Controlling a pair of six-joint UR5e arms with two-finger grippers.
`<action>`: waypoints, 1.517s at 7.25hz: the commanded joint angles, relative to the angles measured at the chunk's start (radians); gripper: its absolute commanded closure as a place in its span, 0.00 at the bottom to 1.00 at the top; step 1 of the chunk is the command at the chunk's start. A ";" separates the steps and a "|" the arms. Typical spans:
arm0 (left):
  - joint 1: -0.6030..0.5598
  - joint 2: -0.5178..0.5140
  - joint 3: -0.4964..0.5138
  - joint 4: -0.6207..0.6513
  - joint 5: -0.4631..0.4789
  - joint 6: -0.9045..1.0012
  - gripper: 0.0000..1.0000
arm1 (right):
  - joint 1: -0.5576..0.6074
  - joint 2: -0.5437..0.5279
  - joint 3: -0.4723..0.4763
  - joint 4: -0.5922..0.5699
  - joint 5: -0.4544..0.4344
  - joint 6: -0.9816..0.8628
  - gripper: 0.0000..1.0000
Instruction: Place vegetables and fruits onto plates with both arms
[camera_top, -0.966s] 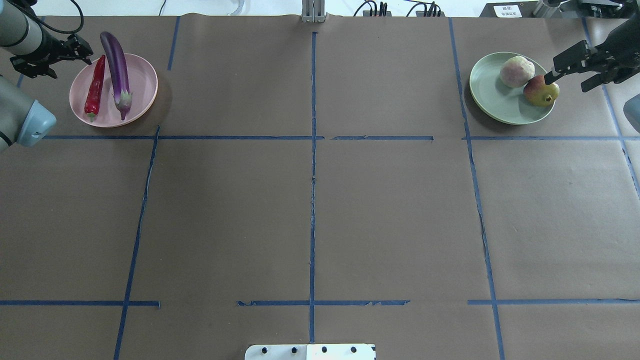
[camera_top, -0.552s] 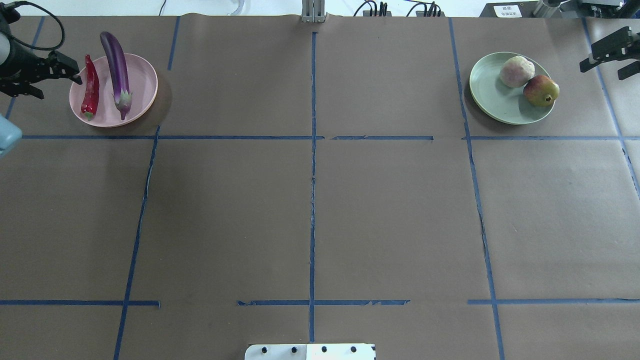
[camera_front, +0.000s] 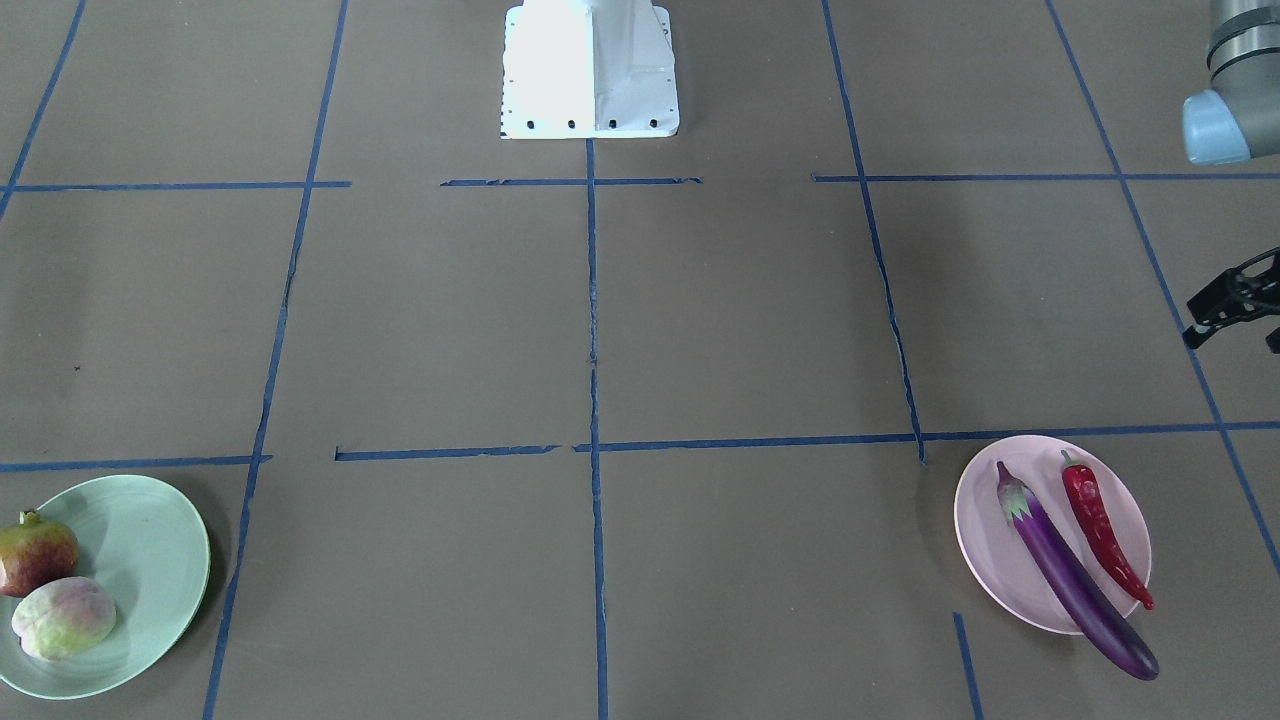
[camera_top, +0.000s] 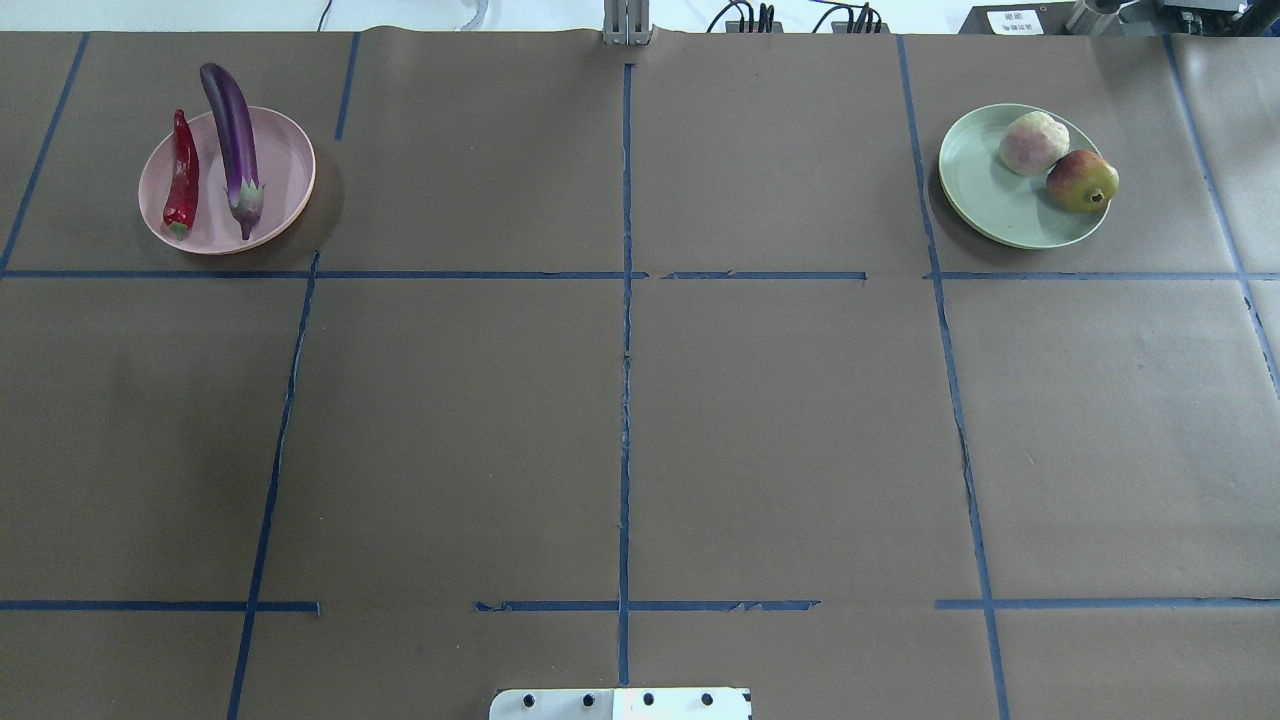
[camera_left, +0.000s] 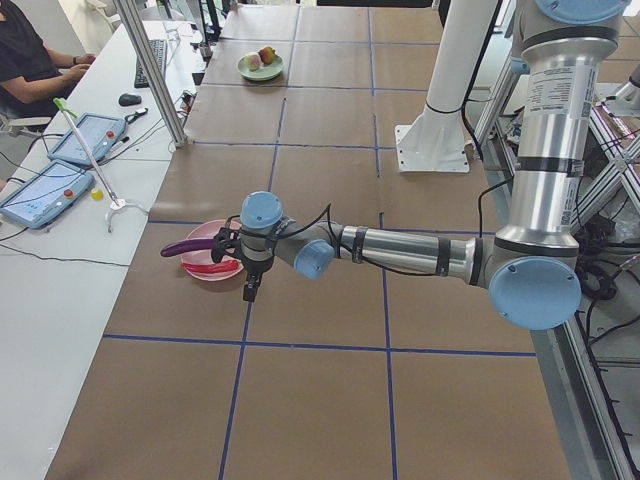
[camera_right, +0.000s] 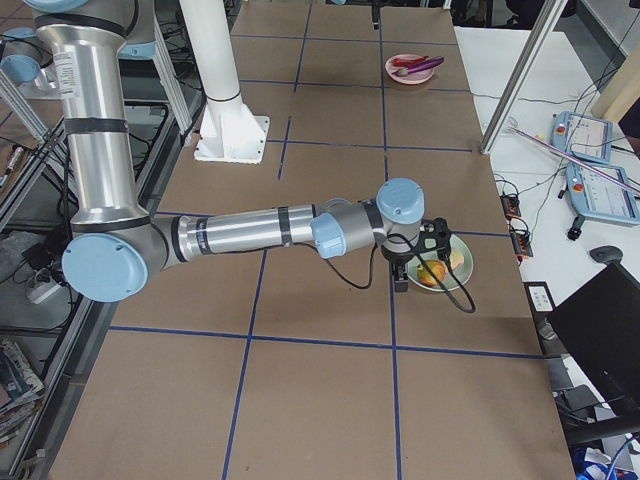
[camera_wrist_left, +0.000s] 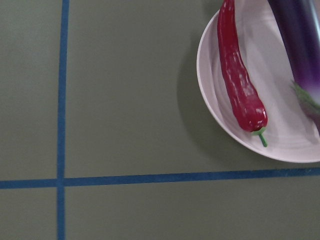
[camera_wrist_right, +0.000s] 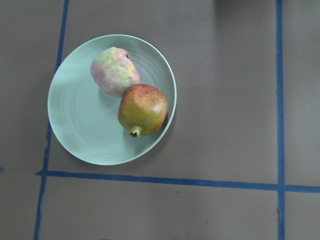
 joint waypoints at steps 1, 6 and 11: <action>-0.203 0.031 -0.070 0.311 -0.087 0.350 0.00 | 0.070 -0.057 0.002 -0.102 -0.076 -0.222 0.00; -0.218 0.154 -0.141 0.482 -0.098 0.347 0.00 | 0.020 -0.079 0.098 -0.381 -0.078 -0.341 0.00; -0.221 0.229 -0.276 0.485 -0.094 0.281 0.00 | -0.031 -0.110 0.291 -0.523 -0.026 -0.341 0.00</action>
